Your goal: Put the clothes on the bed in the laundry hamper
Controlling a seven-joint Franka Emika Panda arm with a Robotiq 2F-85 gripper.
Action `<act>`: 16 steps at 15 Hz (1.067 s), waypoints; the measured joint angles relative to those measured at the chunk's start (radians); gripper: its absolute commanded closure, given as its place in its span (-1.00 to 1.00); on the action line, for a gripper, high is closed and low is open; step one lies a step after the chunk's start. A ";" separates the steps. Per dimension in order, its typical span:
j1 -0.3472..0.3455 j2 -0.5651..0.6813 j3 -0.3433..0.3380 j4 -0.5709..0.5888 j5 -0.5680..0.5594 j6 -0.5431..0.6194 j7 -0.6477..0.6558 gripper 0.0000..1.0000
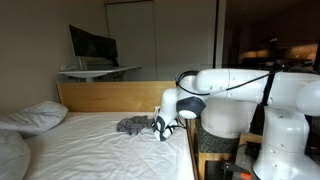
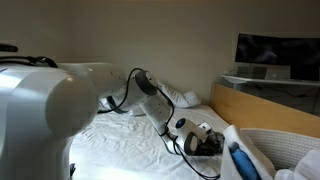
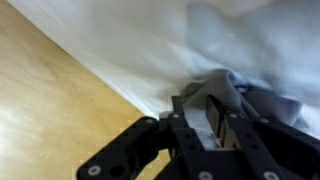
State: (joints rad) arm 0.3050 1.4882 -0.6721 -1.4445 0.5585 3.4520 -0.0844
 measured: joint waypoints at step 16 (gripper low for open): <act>0.011 -0.001 0.030 0.015 -0.038 0.000 0.027 -1.00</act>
State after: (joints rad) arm 0.3159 1.4867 -0.6417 -1.4300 0.5202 3.4520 -0.0569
